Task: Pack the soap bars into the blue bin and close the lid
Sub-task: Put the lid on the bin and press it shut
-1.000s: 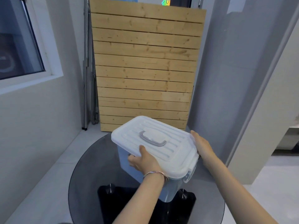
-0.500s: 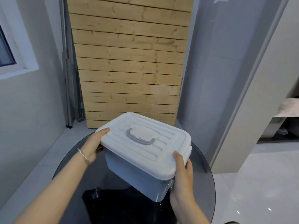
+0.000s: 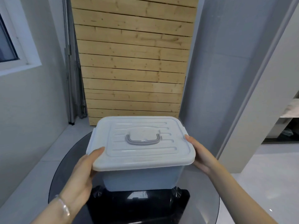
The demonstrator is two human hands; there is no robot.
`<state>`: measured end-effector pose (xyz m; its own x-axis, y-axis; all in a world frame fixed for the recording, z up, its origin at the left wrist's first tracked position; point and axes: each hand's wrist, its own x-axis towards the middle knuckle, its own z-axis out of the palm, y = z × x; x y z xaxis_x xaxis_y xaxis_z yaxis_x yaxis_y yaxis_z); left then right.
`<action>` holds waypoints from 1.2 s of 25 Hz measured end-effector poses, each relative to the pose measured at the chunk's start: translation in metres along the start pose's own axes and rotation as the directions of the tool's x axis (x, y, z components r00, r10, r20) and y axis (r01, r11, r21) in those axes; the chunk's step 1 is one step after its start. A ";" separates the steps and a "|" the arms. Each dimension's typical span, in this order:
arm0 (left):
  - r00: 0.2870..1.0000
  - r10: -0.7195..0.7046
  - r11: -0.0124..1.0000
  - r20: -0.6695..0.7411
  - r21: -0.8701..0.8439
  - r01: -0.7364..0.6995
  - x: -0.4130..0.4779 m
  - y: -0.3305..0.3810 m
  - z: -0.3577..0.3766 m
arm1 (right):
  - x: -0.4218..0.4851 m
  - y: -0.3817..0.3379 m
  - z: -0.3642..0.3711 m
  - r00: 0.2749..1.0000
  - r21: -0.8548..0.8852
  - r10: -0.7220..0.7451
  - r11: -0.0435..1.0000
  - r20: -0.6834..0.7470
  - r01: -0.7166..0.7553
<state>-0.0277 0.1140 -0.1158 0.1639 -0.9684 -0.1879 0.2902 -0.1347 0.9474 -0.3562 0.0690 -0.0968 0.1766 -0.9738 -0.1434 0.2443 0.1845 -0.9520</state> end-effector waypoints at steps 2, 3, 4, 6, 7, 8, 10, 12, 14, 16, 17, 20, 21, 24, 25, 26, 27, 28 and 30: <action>0.998 0.009 0.996 -0.066 0.092 -0.003 0.010 0.009 -0.005 | 0.004 -0.007 -0.003 0.998 -0.045 0.064 0.997 -0.012 -0.065; 0.994 0.015 0.991 -0.106 0.130 -0.001 0.020 0.017 -0.008 | 0.005 -0.010 -0.002 0.995 -0.099 0.087 0.991 -0.048 -0.091; 0.992 0.027 0.984 -0.124 0.175 -0.005 0.030 0.027 -0.009 | 0.007 -0.012 -0.002 0.991 -0.172 0.091 0.979 -0.097 -0.107; 0.999 0.006 0.958 -0.040 0.286 0.006 0.048 0.044 -0.003 | 0.008 -0.015 0.000 0.978 -0.276 0.077 0.952 -0.194 -0.129; 1.000 -0.029 0.944 0.006 0.328 0.025 0.054 0.047 0.001 | 0.007 -0.015 0.002 0.972 -0.271 0.078 0.953 -0.223 -0.138; 0.999 -0.050 0.935 0.019 0.352 0.040 0.058 0.047 0.004 | 0.006 -0.014 0.003 0.969 -0.236 0.082 0.962 -0.234 -0.138; 0.998 -0.059 0.930 0.007 0.363 0.053 0.064 0.047 0.008 | 0.004 -0.011 0.008 0.968 -0.134 0.087 0.984 -0.234 -0.121; 0.997 -0.080 0.945 0.006 0.319 0.074 0.068 0.047 0.009 | 0.004 -0.007 0.010 0.959 -0.076 0.076 0.992 -0.273 -0.100; 0.995 -0.100 0.958 0.020 0.273 0.090 0.070 0.046 0.009 | 0.003 -0.003 0.010 0.953 -0.014 0.110 0.993 -0.281 -0.119; 0.994 -0.102 0.962 0.035 0.260 0.089 0.069 0.044 0.008 | 0.000 0.003 0.009 0.945 0.014 0.189 0.981 -0.267 -0.192; 0.992 -0.110 0.960 0.055 0.265 0.092 0.068 0.044 0.009 | -0.003 0.005 0.009 0.936 0.014 0.242 0.969 -0.256 -0.247; 0.989 -0.123 0.962 0.076 0.256 0.100 0.069 0.042 0.008 | -0.009 0.000 0.010 0.924 0.029 0.300 0.953 -0.236 -0.302; 0.989 -0.131 0.962 0.067 0.248 0.110 0.069 0.041 0.007 | -0.010 -0.004 0.012 0.926 0.027 0.283 0.958 -0.250 -0.286; 0.988 -0.143 0.966 0.064 0.226 0.125 0.073 0.040 0.006 | -0.003 -0.014 0.016 0.891 -0.126 0.038 0.986 -0.453 -0.107; 0.990 -0.131 0.965 0.051 0.234 0.115 0.075 0.040 0.007 | 0.000 -0.014 0.022 0.865 -0.213 -0.053 0.975 -0.499 -0.064; 0.992 -0.118 0.965 0.038 0.241 0.106 0.076 0.041 0.008 | 0.002 -0.013 0.026 0.853 -0.285 -0.110 0.957 -0.511 -0.047; 0.994 -0.110 0.964 0.030 0.248 0.099 0.076 0.041 0.009 | 0.004 -0.012 0.030 0.849 -0.325 -0.136 0.945 -0.511 -0.045; 0.994 -0.108 0.962 0.035 0.257 0.095 0.074 0.042 0.011 | 0.006 -0.012 0.033 0.844 -0.332 -0.136 0.942 -0.518 -0.052; 0.995 -0.088 0.944 0.036 0.321 0.072 0.071 0.046 0.014 | 0.006 -0.015 0.033 0.837 -0.257 -0.057 0.961 -0.544 -0.102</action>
<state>-0.0156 0.0359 -0.0818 0.1037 -0.9596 -0.2614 -0.0172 -0.2645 0.9642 -0.3277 0.0644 -0.0744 -0.3849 -0.8979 -0.2134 -0.0287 0.2428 -0.9697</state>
